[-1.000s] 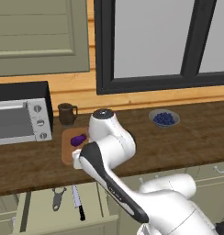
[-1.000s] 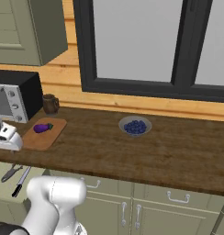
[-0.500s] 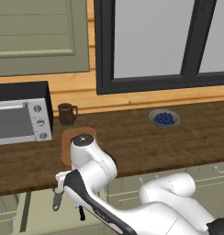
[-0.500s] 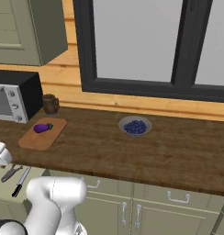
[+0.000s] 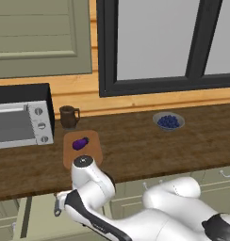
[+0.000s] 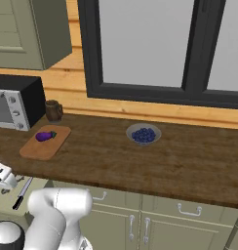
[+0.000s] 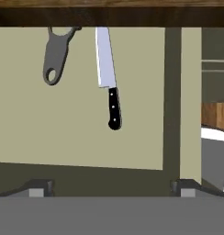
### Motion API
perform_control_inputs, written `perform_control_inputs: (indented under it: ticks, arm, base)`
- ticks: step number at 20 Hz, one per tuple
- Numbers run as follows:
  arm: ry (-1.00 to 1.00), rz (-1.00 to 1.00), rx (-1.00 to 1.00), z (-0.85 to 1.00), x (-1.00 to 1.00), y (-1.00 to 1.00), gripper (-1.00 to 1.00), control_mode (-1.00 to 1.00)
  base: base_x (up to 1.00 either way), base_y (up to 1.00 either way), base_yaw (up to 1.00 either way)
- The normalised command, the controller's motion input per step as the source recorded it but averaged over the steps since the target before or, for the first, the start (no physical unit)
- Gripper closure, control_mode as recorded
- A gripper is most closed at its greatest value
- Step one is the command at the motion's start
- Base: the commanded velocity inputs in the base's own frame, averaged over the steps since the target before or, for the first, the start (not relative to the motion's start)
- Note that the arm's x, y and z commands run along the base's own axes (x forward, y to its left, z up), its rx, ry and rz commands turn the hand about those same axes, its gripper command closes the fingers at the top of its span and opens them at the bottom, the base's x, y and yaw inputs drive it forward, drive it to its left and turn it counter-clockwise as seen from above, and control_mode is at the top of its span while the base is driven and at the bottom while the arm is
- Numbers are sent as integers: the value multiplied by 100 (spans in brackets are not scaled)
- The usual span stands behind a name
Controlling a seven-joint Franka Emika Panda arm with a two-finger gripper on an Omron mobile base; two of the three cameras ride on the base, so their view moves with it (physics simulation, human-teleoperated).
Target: Place the appropriate cutting tool for cutting the eggplant skin on the cutting board.
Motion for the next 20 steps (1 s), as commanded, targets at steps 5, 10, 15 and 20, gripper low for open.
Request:
perform_control_inputs:
  ticks: [5,10,15,20]
  arm:
    - [5,0,-1,-53,18,3,-100,-100]
    - [10,0,-2,-47,13,14,-100,-100]
    - [8,0,-2,-38,0,12,-100,-100]
    - [10,0,-1,-37,-3,8,-100,-100]
  base:
    - [0,0,0]
    - [0,0,0]
    - [0,0,0]
    - [0,0,0]
